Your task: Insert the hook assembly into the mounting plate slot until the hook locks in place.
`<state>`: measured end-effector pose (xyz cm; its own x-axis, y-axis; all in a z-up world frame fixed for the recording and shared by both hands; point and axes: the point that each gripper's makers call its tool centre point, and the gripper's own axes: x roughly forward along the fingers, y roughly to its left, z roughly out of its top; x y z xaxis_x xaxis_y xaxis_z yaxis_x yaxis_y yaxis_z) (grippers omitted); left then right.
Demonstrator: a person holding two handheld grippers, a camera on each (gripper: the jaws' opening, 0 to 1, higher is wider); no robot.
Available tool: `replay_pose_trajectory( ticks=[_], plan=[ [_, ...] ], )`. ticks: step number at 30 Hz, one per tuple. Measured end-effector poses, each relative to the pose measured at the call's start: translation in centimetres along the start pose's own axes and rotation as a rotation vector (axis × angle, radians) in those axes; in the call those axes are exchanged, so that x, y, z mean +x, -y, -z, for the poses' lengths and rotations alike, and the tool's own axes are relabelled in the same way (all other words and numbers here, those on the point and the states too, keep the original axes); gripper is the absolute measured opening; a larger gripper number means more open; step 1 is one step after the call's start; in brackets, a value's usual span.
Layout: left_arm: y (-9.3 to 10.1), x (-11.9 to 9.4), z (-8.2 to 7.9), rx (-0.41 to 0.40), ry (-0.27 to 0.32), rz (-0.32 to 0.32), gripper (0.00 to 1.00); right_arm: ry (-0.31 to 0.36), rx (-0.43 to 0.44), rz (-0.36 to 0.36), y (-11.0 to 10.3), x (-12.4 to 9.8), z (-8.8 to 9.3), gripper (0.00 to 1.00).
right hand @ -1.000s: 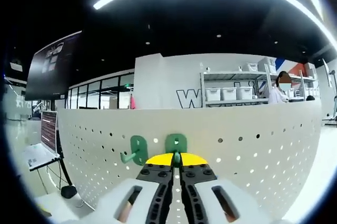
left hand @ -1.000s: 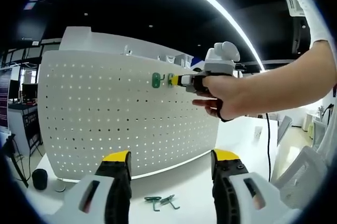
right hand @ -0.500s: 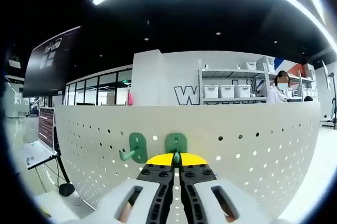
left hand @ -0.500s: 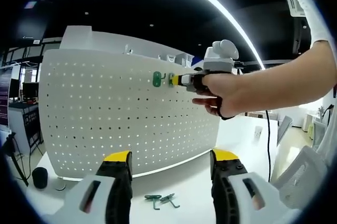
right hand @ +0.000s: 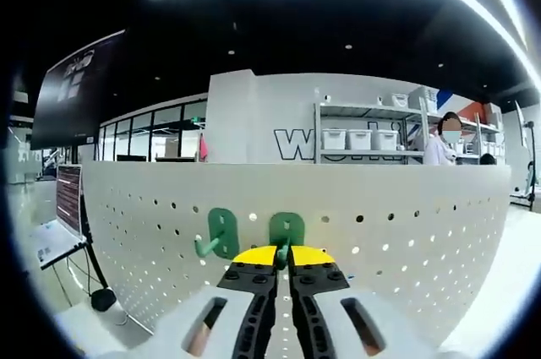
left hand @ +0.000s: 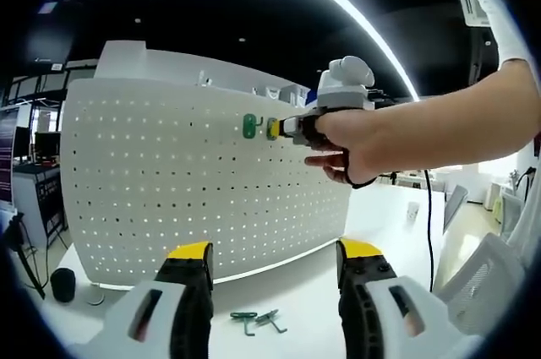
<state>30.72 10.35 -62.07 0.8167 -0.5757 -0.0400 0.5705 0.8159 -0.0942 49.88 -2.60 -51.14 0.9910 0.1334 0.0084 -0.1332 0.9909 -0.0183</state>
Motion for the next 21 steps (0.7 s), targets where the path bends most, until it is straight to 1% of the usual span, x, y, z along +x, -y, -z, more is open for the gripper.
replay_pose_trajectory(
  ticks=[3, 5, 7, 9, 11, 12, 13, 14, 15, 17, 18, 20, 21],
  plan=[
    [0.0, 0.0, 0.0, 0.001, 0.001, -0.001, 0.61, -0.009, 0.01, -0.026, -0.2, -0.2, 0.1, 0.06],
    [0.0, 0.0, -0.1, 0.001, 0.003, 0.0, 0.61, -0.006, 0.009, -0.029, -0.1, -0.4, 0.2, 0.11],
    [0.0, 0.0, -0.1, 0.003, 0.001, 0.0, 0.62, -0.012, 0.03, -0.043, 0.2, -0.6, 0.5, 0.16],
    [-0.1, 0.0, -0.2, 0.002, 0.003, -0.002, 0.62, -0.02, 0.034, -0.074, 0.2, -0.9, 1.1, 0.22],
    [-0.1, 0.0, -0.2, 0.003, 0.006, -0.003, 0.62, -0.022, 0.032, -0.09, 0.5, -1.2, 1.6, 0.23],
    [-0.1, 0.0, -0.2, 0.003, 0.005, -0.003, 0.62, -0.009, 0.056, -0.113, 0.4, -1.4, 1.5, 0.25],
    [-0.1, 0.0, -0.3, 0.005, 0.005, -0.003, 0.62, -0.01, 0.059, -0.123, 0.3, -1.4, 1.6, 0.27],
    [-0.1, 0.1, -0.3, 0.006, 0.004, -0.003, 0.62, -0.013, 0.056, -0.125, 0.4, -1.5, 1.7, 0.28],
    [-0.2, 0.1, -0.3, 0.009, 0.003, -0.003, 0.62, 0.016, 0.064, -0.159, 0.1, -1.6, 1.3, 0.27],
    [-0.3, 0.1, -0.5, 0.009, 0.006, -0.005, 0.63, 0.016, 0.067, -0.17, 0.2, -1.7, 1.3, 0.29],
    [-0.3, 0.1, -0.5, 0.01, 0.006, -0.006, 0.63, 0.028, 0.076, -0.189, 0.1, -1.7, 1.0, 0.29],
    [-0.4, 0.1, -0.5, 0.011, 0.006, -0.008, 0.63, 0.021, 0.074, -0.201, 0.1, -1.7, 1.1, 0.3],
    [-0.4, 0.1, -0.6, 0.013, 0.007, -0.009, 0.63, 0.035, 0.081, -0.22, 0.0, -1.7, 0.9, 0.3]
  ],
)
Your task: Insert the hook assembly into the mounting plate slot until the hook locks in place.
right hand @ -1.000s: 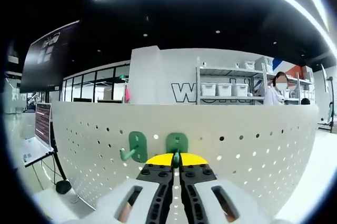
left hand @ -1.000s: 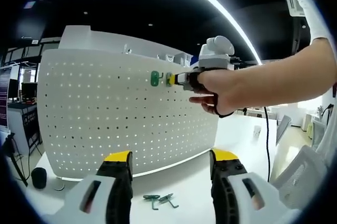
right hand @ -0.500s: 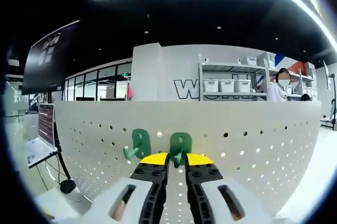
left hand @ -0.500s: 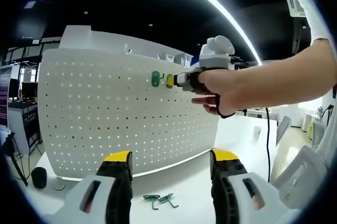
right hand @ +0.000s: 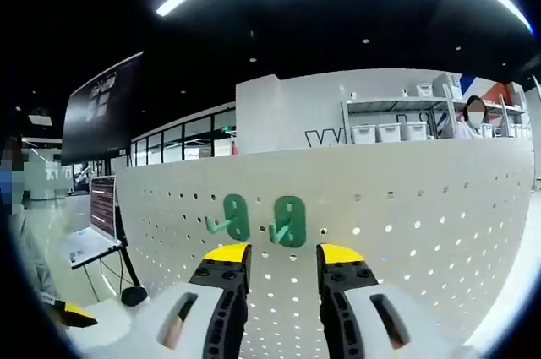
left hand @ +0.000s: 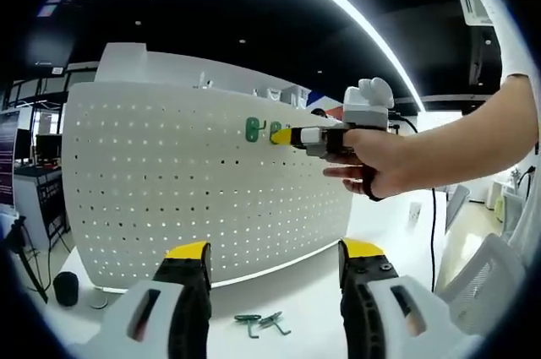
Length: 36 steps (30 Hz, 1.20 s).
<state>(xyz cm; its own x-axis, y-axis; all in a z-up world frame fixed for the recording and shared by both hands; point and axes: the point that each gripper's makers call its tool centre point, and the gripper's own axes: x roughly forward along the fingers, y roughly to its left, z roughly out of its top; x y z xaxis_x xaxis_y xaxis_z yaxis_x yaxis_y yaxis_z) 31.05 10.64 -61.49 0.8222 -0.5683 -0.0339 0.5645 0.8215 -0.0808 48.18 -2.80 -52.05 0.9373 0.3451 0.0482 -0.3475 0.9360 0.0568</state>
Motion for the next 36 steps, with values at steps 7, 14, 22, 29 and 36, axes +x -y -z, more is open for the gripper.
replay_pose_trajectory(
  ticks=[7, 14, 22, 29, 36],
  plan=[
    [0.0, 0.0, -0.2, 0.004, 0.002, -0.003, 0.63, -0.002, -0.006, -0.053, -0.4, -0.2, 0.1, 0.29],
    [-0.2, -0.1, -0.1, 0.014, -0.008, -0.003, 0.63, 0.014, 0.0, -0.166, -1.1, -1.5, 0.0, 0.31],
    [-0.4, 0.1, -0.4, 0.021, -0.006, -0.002, 0.65, 0.016, -0.022, -0.279, -1.8, -3.5, 0.3, 0.36],
    [-0.4, 0.2, -0.8, 0.03, -0.004, 0.003, 0.66, 0.005, -0.021, -0.326, -1.8, -5.9, 1.2, 0.4],
    [-0.5, -0.1, -0.8, 0.039, -0.009, 0.004, 0.67, 0.003, -0.009, -0.355, -1.6, -8.2, 1.9, 0.43]
  ],
)
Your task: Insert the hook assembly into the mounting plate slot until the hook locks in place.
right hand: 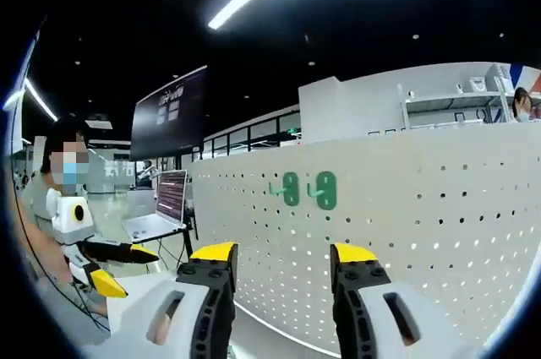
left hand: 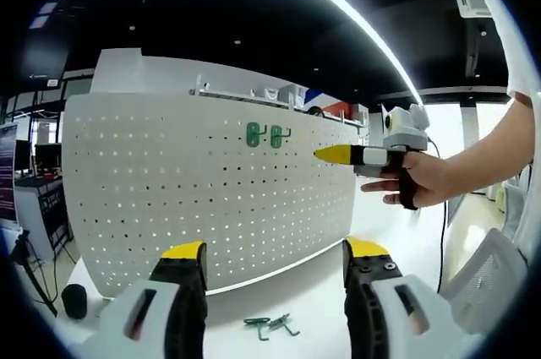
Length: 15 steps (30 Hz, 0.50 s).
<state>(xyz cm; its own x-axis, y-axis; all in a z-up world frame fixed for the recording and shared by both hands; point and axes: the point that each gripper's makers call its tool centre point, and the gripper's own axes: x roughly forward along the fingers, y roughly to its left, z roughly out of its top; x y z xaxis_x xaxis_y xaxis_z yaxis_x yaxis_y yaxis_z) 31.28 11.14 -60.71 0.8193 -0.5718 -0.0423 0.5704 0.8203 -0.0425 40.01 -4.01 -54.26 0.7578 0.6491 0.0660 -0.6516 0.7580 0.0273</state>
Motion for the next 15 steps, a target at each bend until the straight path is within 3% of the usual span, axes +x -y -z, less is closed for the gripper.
replay_pose_trajectory(
  ticks=[15],
  plan=[
    [0.0, -0.5, -0.1, -0.002, 0.004, 0.004, 0.71, -0.032, 0.013, -0.006, -0.4, -4.6, 2.0, 0.48]
  ],
)
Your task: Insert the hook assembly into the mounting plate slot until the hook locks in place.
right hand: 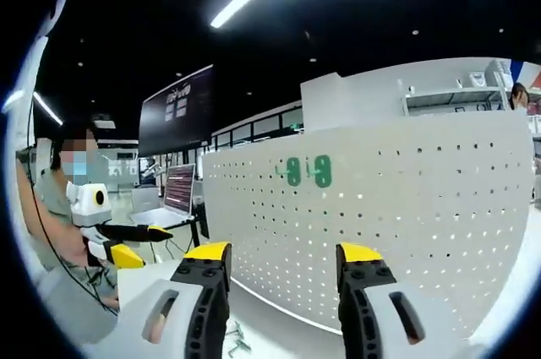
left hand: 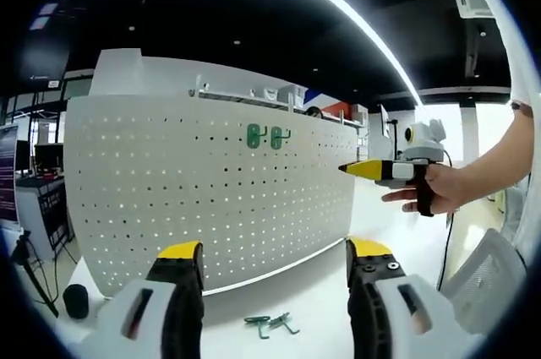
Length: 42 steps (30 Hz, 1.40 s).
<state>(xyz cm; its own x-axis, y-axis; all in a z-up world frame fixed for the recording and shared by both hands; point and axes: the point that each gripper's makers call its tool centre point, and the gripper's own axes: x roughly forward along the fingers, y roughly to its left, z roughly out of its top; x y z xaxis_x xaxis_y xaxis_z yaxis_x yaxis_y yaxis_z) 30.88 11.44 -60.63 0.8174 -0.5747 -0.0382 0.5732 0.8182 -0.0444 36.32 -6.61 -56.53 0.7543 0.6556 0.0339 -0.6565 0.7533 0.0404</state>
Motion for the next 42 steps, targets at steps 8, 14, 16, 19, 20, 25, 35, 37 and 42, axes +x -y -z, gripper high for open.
replay_pose_trajectory(
  ticks=[8, 14, 16, 19, 20, 25, 35, 37, 42],
  plan=[
    [0.1, -0.5, 0.3, 0.003, 0.0, 0.005, 0.73, -0.014, 0.014, 0.015, -0.3, -2.3, 1.4, 0.5],
    [-0.1, -0.8, 0.3, -0.007, 0.007, 0.004, 0.74, -0.032, 0.017, 0.026, -0.4, -3.9, 2.3, 0.51],
    [-0.2, -1.0, 0.5, -0.006, 0.003, 0.0, 0.75, -0.032, 0.028, 0.027, -0.6, -4.3, 2.6, 0.51],
    [-0.2, -1.2, 0.8, -0.015, 0.002, -0.005, 0.75, -0.041, 0.043, 0.038, -0.6, -5.1, 3.6, 0.51],
    [-0.2, -1.3, 0.9, -0.012, 0.0, -0.006, 0.75, -0.044, 0.051, 0.041, -0.8, -5.4, 3.8, 0.51],
    [-0.3, -1.7, 1.2, -0.012, -0.003, -0.01, 0.75, -0.059, 0.065, 0.047, -1.4, -6.7, 5.1, 0.5],
    [-0.3, -2.2, 1.9, -0.02, -0.019, -0.014, 0.75, -0.07, 0.09, 0.054, -2.2, -8.1, 6.5, 0.51],
    [-0.3, -2.2, 2.0, -0.019, -0.024, -0.014, 0.75, -0.072, 0.091, 0.056, -2.3, -8.2, 6.6, 0.51],
    [-0.4, -2.4, 2.1, -0.02, -0.03, -0.014, 0.75, -0.074, 0.096, 0.06, -2.4, -8.4, 6.7, 0.51]
  ],
)
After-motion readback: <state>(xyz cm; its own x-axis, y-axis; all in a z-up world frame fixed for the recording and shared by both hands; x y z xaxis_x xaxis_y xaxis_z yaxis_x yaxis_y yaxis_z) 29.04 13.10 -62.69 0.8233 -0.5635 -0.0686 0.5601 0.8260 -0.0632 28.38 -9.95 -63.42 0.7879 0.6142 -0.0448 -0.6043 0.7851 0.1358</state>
